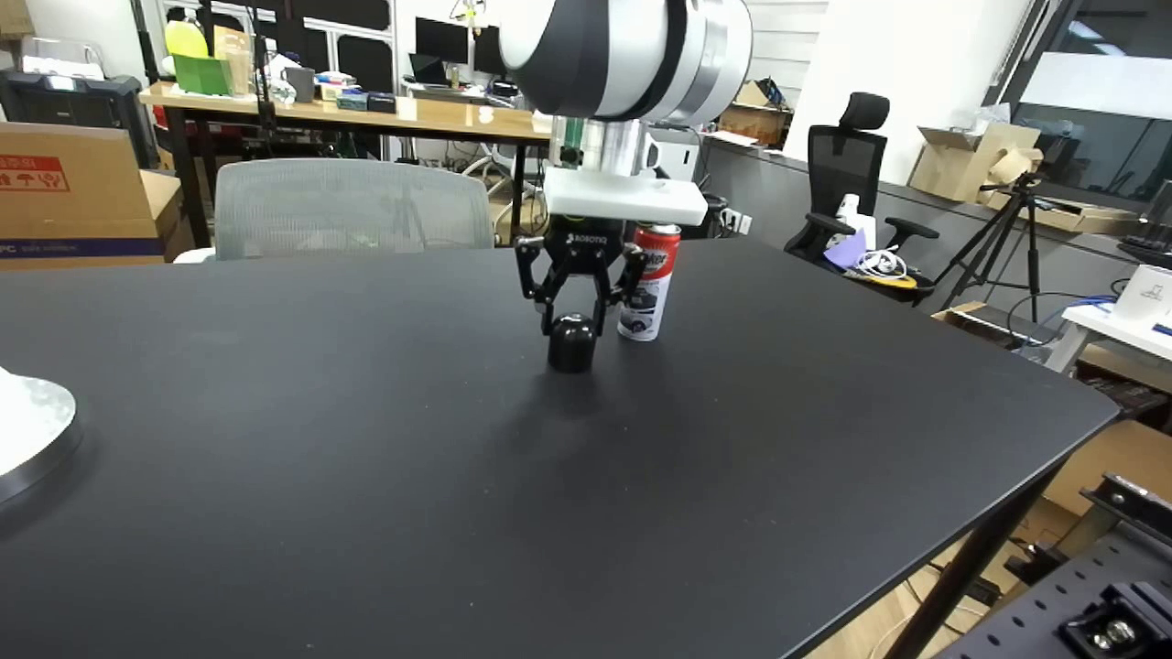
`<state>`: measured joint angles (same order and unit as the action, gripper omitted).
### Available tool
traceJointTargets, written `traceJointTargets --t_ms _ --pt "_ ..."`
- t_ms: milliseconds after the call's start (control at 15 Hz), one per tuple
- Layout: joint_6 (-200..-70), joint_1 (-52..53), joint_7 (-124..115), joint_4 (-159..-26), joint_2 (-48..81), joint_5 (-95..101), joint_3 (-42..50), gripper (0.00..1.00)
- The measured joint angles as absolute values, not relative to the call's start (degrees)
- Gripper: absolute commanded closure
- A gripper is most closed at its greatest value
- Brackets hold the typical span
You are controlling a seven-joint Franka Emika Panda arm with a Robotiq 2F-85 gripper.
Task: Place the lid on the spray can
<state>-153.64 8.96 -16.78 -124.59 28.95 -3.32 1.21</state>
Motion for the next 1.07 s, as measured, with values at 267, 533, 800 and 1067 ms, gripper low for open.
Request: traceJointTargets --t_ms 267,533,800,1067 --pt "-150.2 9.12 -17.0 -122.98 27.35 -3.19 1.56 0.69" --pt "-145.87 9.23 -17.49 -121.56 23.37 -2.35 2.47 0.69" --pt "-140.21 9.14 -17.8 -121.0 17.55 -2.11 2.67 0.69" --pt "-131.78 8.86 -18.29 -120.96 10.39 -2.08 2.15 0.69"
